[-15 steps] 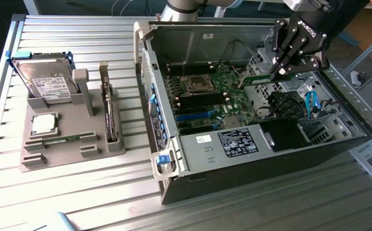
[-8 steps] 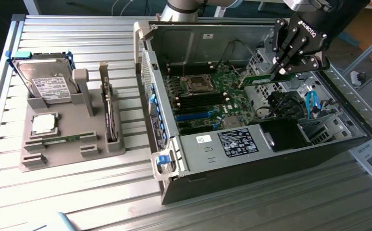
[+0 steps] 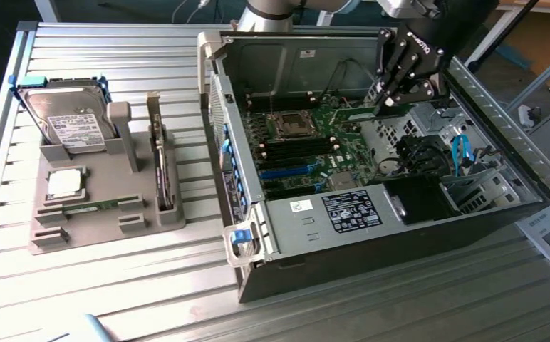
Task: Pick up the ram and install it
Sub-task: 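Insert the ram into the slot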
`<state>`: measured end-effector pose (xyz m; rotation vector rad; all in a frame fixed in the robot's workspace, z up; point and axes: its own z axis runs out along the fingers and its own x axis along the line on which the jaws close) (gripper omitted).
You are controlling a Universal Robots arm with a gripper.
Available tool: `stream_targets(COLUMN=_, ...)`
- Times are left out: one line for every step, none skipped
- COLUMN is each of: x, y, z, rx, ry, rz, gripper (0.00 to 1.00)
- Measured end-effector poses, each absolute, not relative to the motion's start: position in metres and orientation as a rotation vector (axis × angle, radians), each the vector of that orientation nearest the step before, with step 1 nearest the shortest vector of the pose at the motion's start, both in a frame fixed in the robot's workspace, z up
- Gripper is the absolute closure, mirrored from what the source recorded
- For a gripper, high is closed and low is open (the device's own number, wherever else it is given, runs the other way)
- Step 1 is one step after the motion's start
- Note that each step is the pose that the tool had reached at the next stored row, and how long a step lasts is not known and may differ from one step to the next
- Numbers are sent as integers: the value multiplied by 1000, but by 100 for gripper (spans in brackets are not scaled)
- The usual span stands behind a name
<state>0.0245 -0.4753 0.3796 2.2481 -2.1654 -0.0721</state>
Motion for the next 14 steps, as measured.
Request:
stream_targets(x=22, y=-473, z=377, rx=2248, ry=-2165, rz=-72, gripper=87)
stream_targets(x=21, y=-472, z=375, rx=2248, ry=-2165, rz=-72, gripper=87)
stream_targets(x=18, y=-470, z=372, rx=2248, ry=-2165, rz=-72, gripper=87)
stream_targets(x=16, y=-469, z=369, rx=2248, ry=-2165, rz=-72, gripper=87)
stream_targets(x=15, y=-468, z=366, rx=2248, ry=-2166, rz=-72, gripper=87)
stream_targets(x=13, y=-467, z=363, rx=2248, ry=-2166, rz=-72, gripper=87)
stream_targets(x=12, y=-466, z=361, rx=2248, ry=-2166, rz=-72, gripper=87)
stream_targets(x=11, y=-466, z=359, rx=2248, ry=-2165, rz=-72, gripper=87)
stream_targets(x=9, y=-465, z=356, rx=2248, ry=-2165, rz=-72, gripper=87)
stream_targets(x=8, y=-464, z=354, rx=2248, ry=-2165, rz=-72, gripper=87)
stream_targets(x=6, y=-463, z=352, rx=2248, ry=-2165, rz=-72, gripper=87)
stream_targets(x=4, y=-462, z=349, rx=2248, ry=-2165, rz=-72, gripper=87)
stream_targets(x=3, y=-461, z=346, rx=2248, ry=-2165, rz=-72, gripper=87)
stream_targets(x=2, y=-461, z=342, rx=2248, ry=-2165, rz=-72, gripper=87)
